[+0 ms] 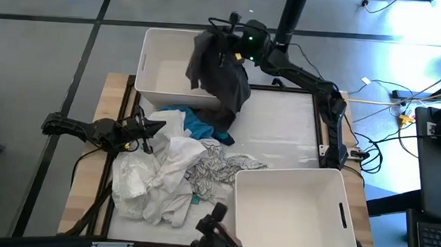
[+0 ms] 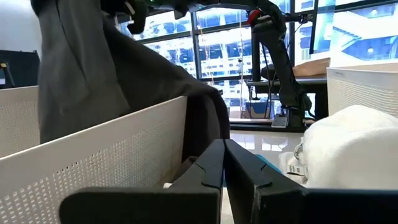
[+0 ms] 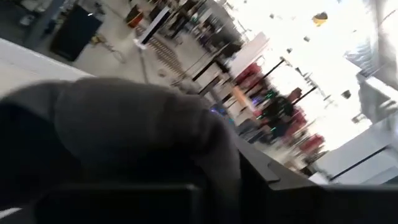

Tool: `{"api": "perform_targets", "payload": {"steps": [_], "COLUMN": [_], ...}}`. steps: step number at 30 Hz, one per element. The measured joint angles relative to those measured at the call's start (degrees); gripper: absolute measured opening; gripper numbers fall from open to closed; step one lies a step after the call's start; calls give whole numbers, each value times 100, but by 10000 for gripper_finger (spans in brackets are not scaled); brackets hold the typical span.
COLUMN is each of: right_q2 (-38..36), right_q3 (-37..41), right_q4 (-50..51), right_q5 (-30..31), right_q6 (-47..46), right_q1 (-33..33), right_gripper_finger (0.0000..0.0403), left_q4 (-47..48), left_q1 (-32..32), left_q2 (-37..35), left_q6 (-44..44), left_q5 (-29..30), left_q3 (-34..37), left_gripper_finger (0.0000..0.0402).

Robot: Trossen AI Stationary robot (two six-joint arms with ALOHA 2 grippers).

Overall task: Sort clothes
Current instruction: Put the black shorts into the top white laundry organizer

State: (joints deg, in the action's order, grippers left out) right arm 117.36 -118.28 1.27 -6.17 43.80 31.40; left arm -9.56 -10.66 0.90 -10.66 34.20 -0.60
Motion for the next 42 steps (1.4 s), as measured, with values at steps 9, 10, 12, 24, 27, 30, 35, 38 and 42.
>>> {"api": "perform_targets", "payload": {"steps": [9, 10, 12, 24, 27, 30, 35, 38, 42], "right_q2": [-13, -15, -29, -937, -916, -910, -900, -898, -898], "right_q3": [-121, -273, -731, -1399, -1379, -1035, -269, 141, 523], "right_q4": [1198, 1419, 2039, 5788, 6648, 7090, 7516, 7460, 6947], "right_q5": [-138, -137, -139, 483, 470, 318, 294, 318, 698], "right_q6": [-172, -167, -158, -2, -286, -490, -730, -1023, -1584], "right_q1": [-77, -103, -116, -176, -199, -426, -943, -1251, -1605], "right_gripper_finger": [202, 217, 244, 284, 284, 284, 284, 284, 284], "left_q4": [0, 0, 0, 52, 52, 50, 50, 50, 48], "left_q1": [0, 0, 0, 0, 0, 0, 0, 0, 0], "left_q2": [-2, -1, -1, 1, 1, 1, 1, 1, 1], "left_q6": [37, 42, 47, 138, 131, 142, 131, 129, 142], "left_q5": [0, 0, -2, -2, -2, -2, -1, -2, -2], "left_q3": [0, 0, 0, 0, 0, 0, 0, 0, 0], "left_gripper_finger": [4, 4, 4, 4, 4, 4, 4, 4, 4]}}
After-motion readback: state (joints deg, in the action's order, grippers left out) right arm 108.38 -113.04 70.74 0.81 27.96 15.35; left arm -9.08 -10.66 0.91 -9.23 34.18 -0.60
